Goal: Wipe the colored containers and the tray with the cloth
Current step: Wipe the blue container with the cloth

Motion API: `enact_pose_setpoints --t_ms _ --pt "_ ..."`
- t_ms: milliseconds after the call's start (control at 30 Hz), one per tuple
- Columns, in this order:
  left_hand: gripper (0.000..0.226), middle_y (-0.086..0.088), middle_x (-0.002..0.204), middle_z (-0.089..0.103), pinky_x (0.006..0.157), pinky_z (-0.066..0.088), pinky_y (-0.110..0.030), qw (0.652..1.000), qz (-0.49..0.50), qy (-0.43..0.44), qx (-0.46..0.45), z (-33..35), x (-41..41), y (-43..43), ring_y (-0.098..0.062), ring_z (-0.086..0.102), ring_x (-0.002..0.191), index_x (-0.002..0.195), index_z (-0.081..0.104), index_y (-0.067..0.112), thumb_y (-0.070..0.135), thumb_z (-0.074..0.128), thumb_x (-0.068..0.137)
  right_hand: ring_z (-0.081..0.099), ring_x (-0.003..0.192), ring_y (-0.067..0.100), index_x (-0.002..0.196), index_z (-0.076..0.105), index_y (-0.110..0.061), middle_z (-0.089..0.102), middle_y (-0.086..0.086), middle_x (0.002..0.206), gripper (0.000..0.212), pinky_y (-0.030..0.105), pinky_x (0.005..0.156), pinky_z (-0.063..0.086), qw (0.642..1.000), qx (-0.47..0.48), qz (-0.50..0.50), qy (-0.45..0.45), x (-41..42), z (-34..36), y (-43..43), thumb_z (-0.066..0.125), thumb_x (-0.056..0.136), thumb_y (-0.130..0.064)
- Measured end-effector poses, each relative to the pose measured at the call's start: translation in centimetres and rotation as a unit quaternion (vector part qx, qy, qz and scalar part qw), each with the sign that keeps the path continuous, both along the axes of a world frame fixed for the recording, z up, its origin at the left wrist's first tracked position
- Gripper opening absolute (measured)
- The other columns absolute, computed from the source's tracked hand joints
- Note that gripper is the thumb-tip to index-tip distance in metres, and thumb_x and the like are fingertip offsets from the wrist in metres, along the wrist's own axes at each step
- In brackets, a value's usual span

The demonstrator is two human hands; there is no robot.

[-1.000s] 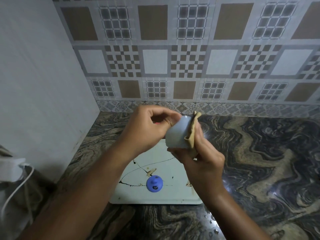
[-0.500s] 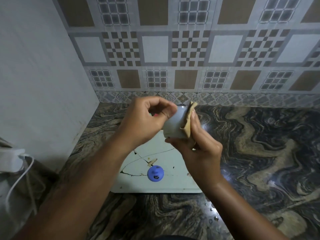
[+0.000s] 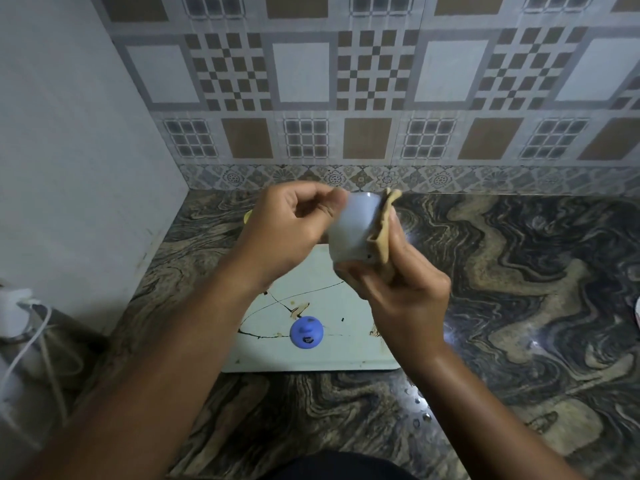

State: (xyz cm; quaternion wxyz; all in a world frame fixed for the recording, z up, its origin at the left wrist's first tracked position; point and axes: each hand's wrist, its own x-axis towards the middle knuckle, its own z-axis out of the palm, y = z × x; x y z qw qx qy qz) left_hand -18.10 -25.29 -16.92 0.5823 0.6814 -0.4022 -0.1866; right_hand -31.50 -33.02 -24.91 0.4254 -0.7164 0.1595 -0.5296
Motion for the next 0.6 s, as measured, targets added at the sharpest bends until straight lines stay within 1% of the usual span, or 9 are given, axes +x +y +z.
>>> enact_pose_setpoints --t_ms 67,100,167,200,267,300,400,500,600 --pt "0.017 -0.003 0.096 0.076 0.077 0.061 -0.033 0.998 -0.016 0.058 0.012 0.0 0.4 -0.1 -0.016 0.073 0.092 0.103 0.074 0.014 0.02 0.061 0.095 0.062 0.085 0.012 0.141 0.053 -0.004 0.072 0.02 0.114 0.075 0.032 0.077 0.06 0.992 0.121 0.033 -0.034 0.0 0.2 0.0 0.086 0.075 -0.021" --pt "0.012 0.002 0.09 0.075 0.074 0.06 -0.03 0.997 -0.015 0.073 0.014 0.0 0.4 -0.1 -0.011 0.072 0.087 0.097 0.074 0.016 0.017 0.062 0.094 0.062 0.082 0.012 0.142 0.053 -0.007 0.073 0.016 0.109 0.075 0.033 0.075 0.06 0.991 0.127 0.028 -0.031 0.0 0.2 0.0 0.085 0.076 -0.023" --pt "0.01 0.004 0.082 0.072 0.071 0.06 -0.028 0.996 -0.009 0.085 0.007 0.2 0.4 -0.3 -0.007 0.069 0.08 0.087 0.072 0.018 0.011 0.065 0.091 0.065 0.088 0.016 0.145 0.048 -0.009 0.071 0.012 0.111 0.075 0.038 0.076 0.06 0.999 0.042 -0.002 -0.001 0.0 0.1 0.0 0.08 0.084 -0.037" --pt "0.012 0.003 0.08 0.071 0.07 0.06 -0.028 0.997 -0.006 0.075 0.001 0.3 0.3 -0.3 -0.008 0.068 0.078 0.085 0.072 0.018 0.008 0.066 0.09 0.068 0.1 0.02 0.145 0.046 -0.006 0.068 0.014 0.122 0.071 0.038 0.082 0.06 0.999 -0.029 -0.024 0.022 0.0 0.0 0.0 0.075 0.088 -0.038" --pt "0.015 0.001 0.079 0.07 0.069 0.06 -0.029 0.999 0.001 0.035 -0.001 0.5 0.2 -0.4 -0.01 0.068 0.077 0.083 0.071 0.02 0.007 0.068 0.089 0.055 0.133 0.022 0.141 0.046 0.002 0.052 0.024 0.143 0.065 0.027 0.102 0.052 0.984 -0.158 -0.066 0.052 0.0 0.1 0.2 0.074 0.09 -0.027" --pt "0.015 0.0 0.08 0.071 0.07 0.06 -0.03 1.0 0.002 0.018 0.002 0.5 0.2 -0.4 -0.012 0.068 0.078 0.083 0.071 0.021 0.008 0.069 0.088 0.046 0.141 0.017 0.14 0.046 0.003 0.045 0.028 0.147 0.062 0.021 0.106 0.046 0.979 -0.184 -0.072 0.058 0.0 0.2 0.2 0.073 0.091 -0.023" --pt "0.007 -0.003 0.082 0.072 0.07 0.058 -0.027 0.997 -0.026 0.078 0.006 0.6 0.4 -0.2 -0.014 0.069 0.08 0.083 0.072 0.017 0.013 0.069 0.087 0.044 0.142 0.013 0.137 0.049 0.004 0.041 0.033 0.148 0.048 0.02 0.103 0.047 0.977 -0.202 -0.056 0.041 0.0 0.5 0.4 0.059 0.101 -0.027" --pt "0.014 -0.007 0.085 0.069 0.074 0.058 -0.029 0.986 -0.067 0.154 0.007 0.5 0.9 0.2 -0.016 0.067 0.082 0.083 0.071 0.011 0.024 0.067 0.078 0.053 0.135 0.024 0.129 0.055 0.006 0.046 0.036 0.142 0.036 0.027 0.1 0.052 0.975 -0.213 -0.062 0.004 -0.2 0.4 -0.3 0.053 0.104 -0.02" --pt "0.015 -0.005 0.084 0.066 0.074 0.059 -0.032 0.971 -0.099 0.217 -0.01 0.5 1.3 0.3 -0.014 0.066 0.08 0.08 0.068 0.008 0.022 0.065 0.076 0.054 0.133 0.034 0.128 0.05 0.014 0.048 0.039 0.137 0.036 0.034 0.105 0.048 0.984 -0.16 -0.052 -0.057 -0.3 0.5 -0.8 0.05 0.103 -0.011"
